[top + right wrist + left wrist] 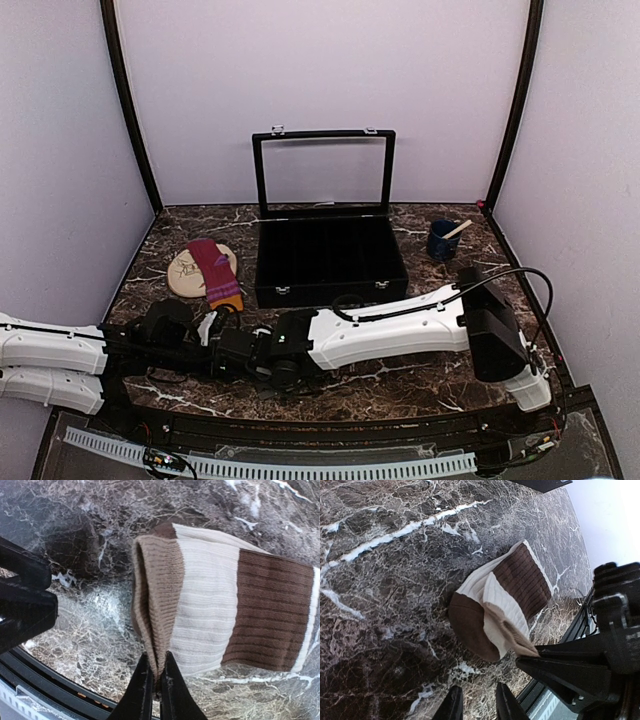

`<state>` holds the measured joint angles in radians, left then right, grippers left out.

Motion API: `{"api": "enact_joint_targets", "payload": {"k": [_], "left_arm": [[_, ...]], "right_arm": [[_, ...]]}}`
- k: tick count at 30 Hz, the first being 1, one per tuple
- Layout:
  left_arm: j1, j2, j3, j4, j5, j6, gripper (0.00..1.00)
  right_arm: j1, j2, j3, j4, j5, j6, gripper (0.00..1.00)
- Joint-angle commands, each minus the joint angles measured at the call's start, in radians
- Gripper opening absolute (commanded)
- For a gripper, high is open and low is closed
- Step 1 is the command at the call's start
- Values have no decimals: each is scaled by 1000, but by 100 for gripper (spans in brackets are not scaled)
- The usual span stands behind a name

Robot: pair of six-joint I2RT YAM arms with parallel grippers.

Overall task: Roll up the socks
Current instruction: Place the sock at the center of the board, then adjust the sock at the center of the board.

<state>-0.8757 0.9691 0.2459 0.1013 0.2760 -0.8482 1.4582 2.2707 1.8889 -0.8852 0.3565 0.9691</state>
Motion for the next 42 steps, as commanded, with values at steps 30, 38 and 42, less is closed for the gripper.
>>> {"api": "enact_joint_targets", "payload": {"k": [30,38,42], "left_arm": [[4,-70,107,-126,-31,49,33],[0,134,272,-91,73,96,31],[-2,238,313,-44,104,89,26]], "right_arm": [[-20,-282,-252,152,169,33,35],[-63,-455,-549,320,164,77,31],[-82,-487,-641,409,147,73,27]]}}
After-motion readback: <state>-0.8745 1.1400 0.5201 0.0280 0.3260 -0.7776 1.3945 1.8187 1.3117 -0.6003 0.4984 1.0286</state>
